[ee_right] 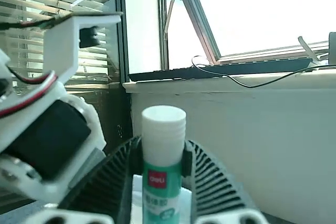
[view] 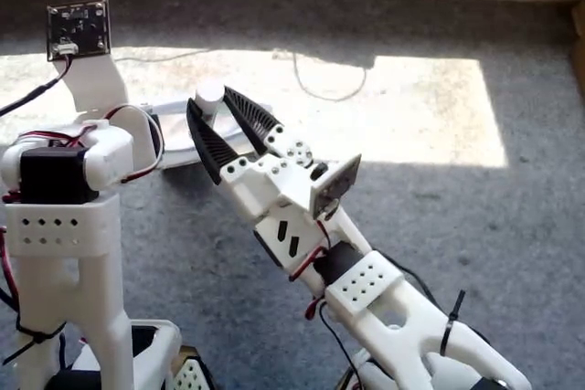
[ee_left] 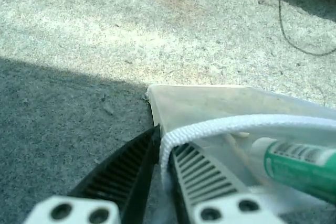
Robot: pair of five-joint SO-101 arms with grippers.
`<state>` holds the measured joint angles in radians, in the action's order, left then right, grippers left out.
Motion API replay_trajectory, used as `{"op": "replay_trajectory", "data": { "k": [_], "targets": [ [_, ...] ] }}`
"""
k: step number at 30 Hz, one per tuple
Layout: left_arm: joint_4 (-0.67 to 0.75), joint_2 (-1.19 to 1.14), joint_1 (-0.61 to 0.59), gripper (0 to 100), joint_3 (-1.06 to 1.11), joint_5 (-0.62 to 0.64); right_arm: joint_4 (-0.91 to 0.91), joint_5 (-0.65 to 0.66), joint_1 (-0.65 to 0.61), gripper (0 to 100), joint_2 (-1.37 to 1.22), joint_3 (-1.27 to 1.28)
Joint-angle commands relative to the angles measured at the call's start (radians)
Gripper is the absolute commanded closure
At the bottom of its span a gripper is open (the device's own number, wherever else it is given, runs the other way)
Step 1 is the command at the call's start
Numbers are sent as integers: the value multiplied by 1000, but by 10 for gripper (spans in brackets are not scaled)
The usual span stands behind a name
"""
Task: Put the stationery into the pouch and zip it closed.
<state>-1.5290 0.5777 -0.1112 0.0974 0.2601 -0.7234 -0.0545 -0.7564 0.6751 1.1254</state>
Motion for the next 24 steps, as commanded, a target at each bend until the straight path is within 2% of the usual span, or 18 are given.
{"op": "replay_trajectory", "data": {
  "k": [1, 8, 14, 24],
  "targets": [
    [-3, 15, 13, 991, -18, -8, -24, -9, -42, 985, 8, -8],
    [-2, 15, 13, 992, -18, -20, 31, -9, -82, 981, 8, -7],
    [-3, 15, 13, 992, -18, -20, 93, -9, -84, 887, 8, 16],
    [-3, 15, 13, 992, -16, -21, 102, -9, -87, 886, 10, 19]
  ]
}}
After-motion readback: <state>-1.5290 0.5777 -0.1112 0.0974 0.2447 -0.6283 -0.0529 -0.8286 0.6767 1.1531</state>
